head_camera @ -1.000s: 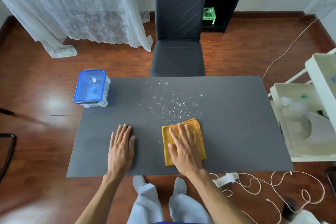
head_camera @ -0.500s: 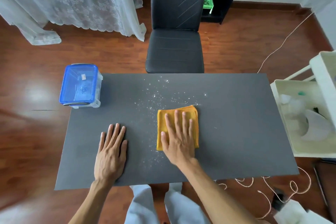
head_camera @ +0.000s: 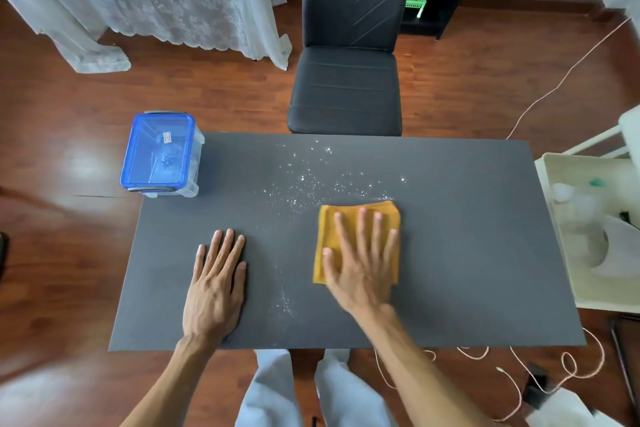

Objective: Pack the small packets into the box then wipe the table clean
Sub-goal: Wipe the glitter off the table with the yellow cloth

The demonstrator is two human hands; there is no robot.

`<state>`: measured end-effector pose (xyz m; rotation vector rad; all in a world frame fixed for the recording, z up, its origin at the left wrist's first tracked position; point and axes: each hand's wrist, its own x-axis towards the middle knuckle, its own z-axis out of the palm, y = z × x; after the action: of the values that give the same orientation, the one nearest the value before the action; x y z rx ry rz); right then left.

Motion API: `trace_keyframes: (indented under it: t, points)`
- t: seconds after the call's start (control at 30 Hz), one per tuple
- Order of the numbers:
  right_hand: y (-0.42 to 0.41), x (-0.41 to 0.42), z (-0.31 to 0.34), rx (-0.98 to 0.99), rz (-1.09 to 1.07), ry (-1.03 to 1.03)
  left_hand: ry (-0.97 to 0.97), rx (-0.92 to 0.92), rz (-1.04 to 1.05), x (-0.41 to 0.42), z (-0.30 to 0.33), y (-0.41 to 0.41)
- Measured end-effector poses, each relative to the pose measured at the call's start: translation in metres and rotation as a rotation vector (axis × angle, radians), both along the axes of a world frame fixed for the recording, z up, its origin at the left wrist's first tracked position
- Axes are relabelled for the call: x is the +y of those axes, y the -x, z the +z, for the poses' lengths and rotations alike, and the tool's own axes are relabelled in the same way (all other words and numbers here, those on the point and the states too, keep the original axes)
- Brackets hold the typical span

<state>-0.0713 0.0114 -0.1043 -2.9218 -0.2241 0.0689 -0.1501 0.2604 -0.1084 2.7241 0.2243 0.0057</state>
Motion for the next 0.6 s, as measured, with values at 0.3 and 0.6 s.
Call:
trace_keyframes:
  t: [0.3,0.6]
  points:
    - [0.106,-0.073,-0.016,0.042,0.136,0.006,-0.006,-0.012,0.006,-0.001,-0.002,0.001]
    - [0.044,0.052,-0.006,-0.015,0.096,-0.063,0.004,-0.035,-0.021,0.003,-0.008,0.004]
